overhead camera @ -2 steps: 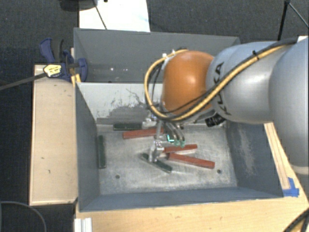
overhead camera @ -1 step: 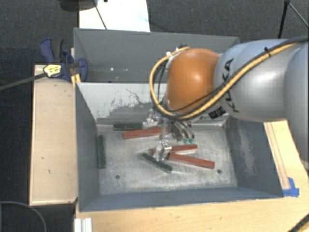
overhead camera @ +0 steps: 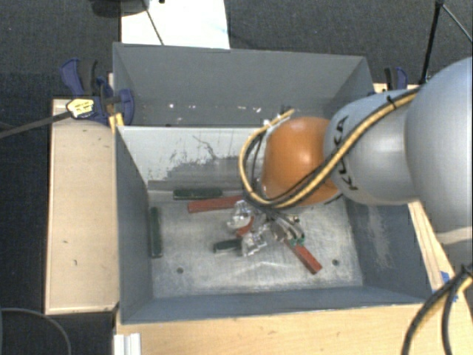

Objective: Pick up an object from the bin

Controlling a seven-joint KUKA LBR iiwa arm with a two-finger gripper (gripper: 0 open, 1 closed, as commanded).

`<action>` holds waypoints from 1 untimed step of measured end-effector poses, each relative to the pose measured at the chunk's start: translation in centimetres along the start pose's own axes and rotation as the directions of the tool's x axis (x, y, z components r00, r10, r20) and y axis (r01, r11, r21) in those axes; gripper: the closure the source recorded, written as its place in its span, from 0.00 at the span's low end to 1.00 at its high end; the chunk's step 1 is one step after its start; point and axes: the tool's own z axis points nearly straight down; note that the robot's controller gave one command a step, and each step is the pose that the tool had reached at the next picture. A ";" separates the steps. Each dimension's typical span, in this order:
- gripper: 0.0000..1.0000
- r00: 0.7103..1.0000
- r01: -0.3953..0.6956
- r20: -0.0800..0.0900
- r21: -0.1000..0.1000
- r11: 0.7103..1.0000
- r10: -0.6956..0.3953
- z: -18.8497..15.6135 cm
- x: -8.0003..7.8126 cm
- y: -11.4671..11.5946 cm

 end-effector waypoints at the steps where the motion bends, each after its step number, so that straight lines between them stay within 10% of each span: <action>1: 1.00 1.000 -0.001 0.000 0.000 1.000 0.001 0.0 0.0 0.0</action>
Offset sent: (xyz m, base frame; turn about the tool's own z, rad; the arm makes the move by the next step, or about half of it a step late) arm -0.0072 -0.0108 0.1379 0.0085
